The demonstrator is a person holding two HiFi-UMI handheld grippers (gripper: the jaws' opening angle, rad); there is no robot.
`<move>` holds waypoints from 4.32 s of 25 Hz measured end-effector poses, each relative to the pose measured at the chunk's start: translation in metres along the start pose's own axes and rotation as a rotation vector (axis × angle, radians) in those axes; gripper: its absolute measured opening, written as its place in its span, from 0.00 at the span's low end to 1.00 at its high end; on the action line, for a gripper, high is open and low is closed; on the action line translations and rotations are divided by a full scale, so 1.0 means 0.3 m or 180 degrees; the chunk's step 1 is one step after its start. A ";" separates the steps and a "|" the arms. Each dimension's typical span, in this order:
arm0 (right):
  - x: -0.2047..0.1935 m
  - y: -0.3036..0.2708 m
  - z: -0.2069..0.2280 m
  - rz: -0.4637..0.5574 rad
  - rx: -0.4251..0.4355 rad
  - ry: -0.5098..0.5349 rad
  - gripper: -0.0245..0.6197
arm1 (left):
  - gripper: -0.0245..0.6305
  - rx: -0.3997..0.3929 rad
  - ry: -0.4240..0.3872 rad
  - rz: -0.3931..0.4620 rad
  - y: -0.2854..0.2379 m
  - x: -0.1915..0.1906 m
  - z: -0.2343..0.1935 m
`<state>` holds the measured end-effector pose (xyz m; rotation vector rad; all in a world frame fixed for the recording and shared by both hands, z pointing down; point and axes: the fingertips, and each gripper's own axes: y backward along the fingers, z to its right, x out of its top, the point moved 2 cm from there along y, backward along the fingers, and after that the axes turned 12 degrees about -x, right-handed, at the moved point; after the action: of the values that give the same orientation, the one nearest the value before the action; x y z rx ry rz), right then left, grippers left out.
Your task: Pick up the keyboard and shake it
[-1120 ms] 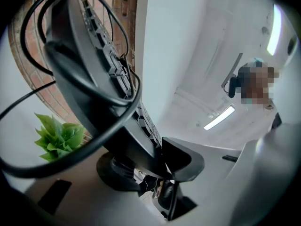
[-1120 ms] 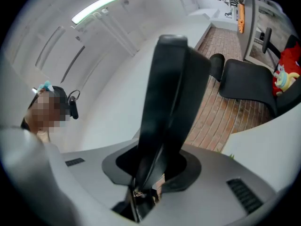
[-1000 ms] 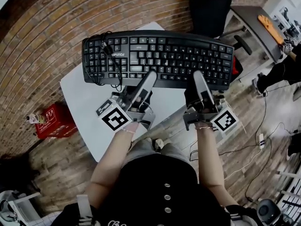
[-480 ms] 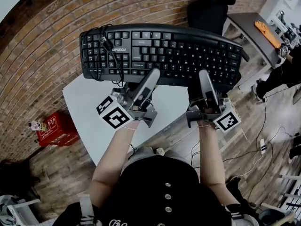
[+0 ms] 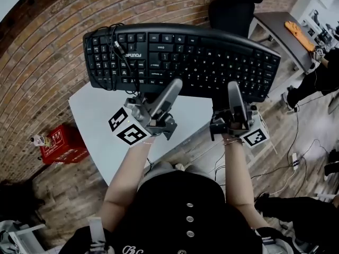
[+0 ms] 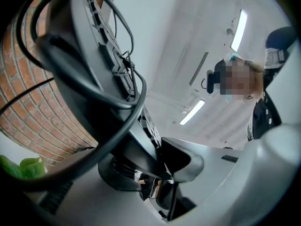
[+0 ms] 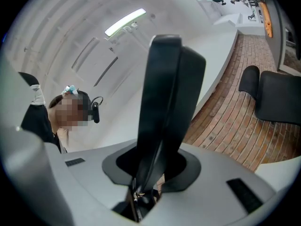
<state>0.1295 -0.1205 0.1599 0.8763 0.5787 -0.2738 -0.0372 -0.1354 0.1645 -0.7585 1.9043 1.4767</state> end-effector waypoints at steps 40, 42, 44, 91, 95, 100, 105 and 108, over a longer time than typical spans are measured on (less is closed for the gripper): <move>0.114 -0.024 -0.222 0.0097 -0.0556 0.1019 0.20 | 0.27 -0.0843 0.0752 0.0442 -0.105 0.023 0.010; 0.146 -0.037 -0.228 0.0088 -0.0586 0.1087 0.20 | 0.27 -0.0897 0.0824 0.0468 -0.140 0.023 0.005; 0.155 -0.041 -0.233 0.0073 -0.0617 0.1136 0.20 | 0.27 -0.0943 0.0899 0.0501 -0.153 0.021 -0.001; 0.126 -0.030 -0.193 0.0348 -0.0048 0.0733 0.19 | 0.26 -0.0968 0.0475 0.0525 -0.119 0.031 0.017; 0.135 0.013 -0.150 0.0411 0.0021 0.0567 0.19 | 0.25 -0.0868 0.0201 0.0356 -0.131 0.015 0.053; 0.111 -0.034 -0.114 0.0410 0.0106 0.0334 0.20 | 0.25 -0.0701 -0.0123 0.0193 -0.122 0.070 0.057; 0.046 -0.073 -0.104 0.0455 0.0218 0.0115 0.21 | 0.24 -0.0577 -0.0425 0.0040 -0.076 0.129 0.075; 0.043 -0.082 -0.110 0.0462 0.0346 -0.0013 0.21 | 0.24 -0.0505 -0.0552 0.0021 -0.069 0.138 0.102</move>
<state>0.1170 -0.1097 0.1200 1.0177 0.4973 -0.1765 -0.0453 -0.1130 0.1143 -0.6709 1.6779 1.6563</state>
